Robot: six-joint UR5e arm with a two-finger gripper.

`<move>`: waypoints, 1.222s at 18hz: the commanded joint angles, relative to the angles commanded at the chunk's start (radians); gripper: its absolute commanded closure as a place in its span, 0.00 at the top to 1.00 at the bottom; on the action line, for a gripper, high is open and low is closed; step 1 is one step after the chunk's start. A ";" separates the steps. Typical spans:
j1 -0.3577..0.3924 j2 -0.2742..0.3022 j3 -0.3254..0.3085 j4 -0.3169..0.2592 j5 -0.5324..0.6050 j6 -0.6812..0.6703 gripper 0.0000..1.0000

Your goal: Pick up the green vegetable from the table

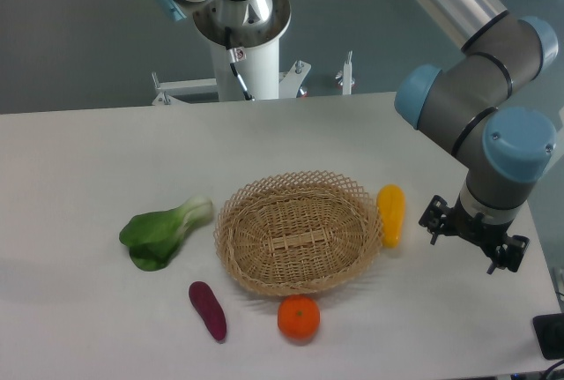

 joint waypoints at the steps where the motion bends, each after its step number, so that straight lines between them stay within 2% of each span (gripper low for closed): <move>1: 0.000 0.000 0.000 0.000 0.000 -0.003 1.00; 7: -0.003 0.000 -0.011 0.009 -0.005 -0.031 1.00; 9: 0.000 0.015 -0.053 0.072 -0.012 -0.075 1.00; 11: -0.003 0.023 -0.092 0.171 -0.035 -0.123 1.00; 13: -0.011 0.038 -0.112 0.175 -0.032 -0.133 1.00; 16: -0.028 0.090 -0.178 0.173 -0.086 -0.169 1.00; 20: -0.107 0.155 -0.279 0.176 -0.100 -0.248 1.00; 22: -0.153 0.179 -0.305 0.175 -0.110 -0.302 1.00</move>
